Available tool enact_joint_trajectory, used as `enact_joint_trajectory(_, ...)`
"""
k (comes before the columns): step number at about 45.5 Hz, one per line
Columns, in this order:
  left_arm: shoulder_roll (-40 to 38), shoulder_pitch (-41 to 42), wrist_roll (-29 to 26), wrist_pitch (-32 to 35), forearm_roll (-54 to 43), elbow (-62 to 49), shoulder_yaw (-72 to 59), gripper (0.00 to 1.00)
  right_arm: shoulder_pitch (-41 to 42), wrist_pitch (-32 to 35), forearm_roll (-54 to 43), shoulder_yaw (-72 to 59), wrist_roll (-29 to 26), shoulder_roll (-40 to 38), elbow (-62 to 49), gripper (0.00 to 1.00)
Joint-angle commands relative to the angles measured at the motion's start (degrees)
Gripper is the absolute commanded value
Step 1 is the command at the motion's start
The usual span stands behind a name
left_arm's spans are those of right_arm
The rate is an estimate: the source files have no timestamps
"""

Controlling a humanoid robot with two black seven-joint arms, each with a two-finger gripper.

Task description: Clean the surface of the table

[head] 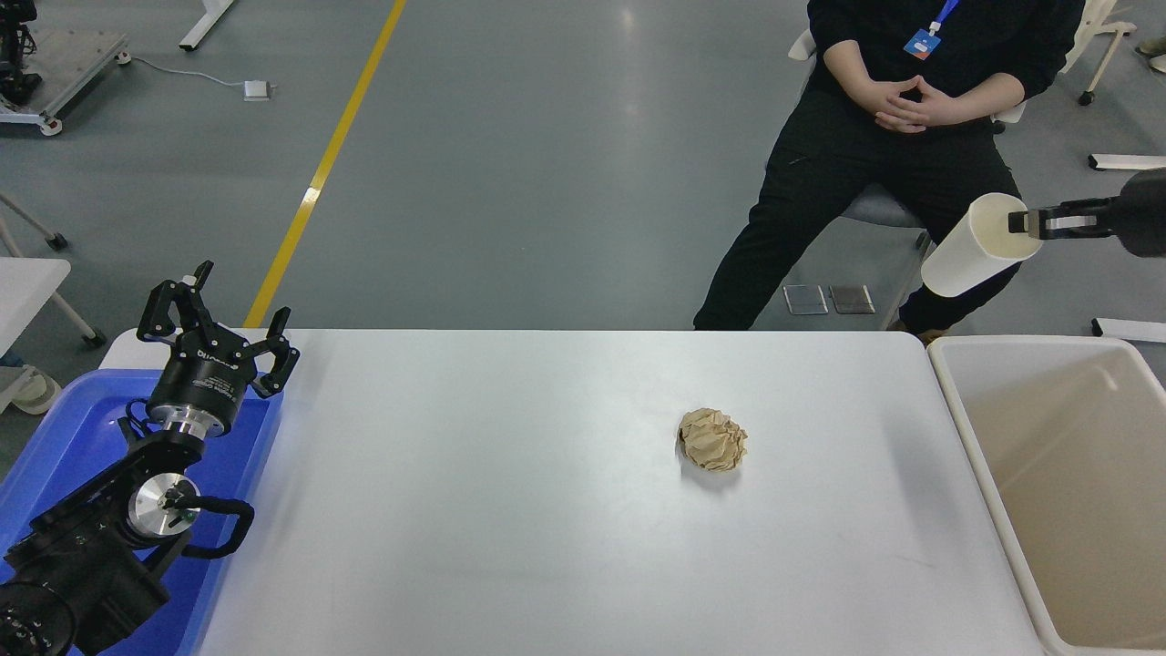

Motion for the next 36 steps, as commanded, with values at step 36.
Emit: enact_joint_trajectory(36,0.0,0.0,0.0,0.0,0.0,0.1,0.0,1.0,-25.9,-0.2,25.1,1.4,-25.6,-5.0,-11.9,0.0)
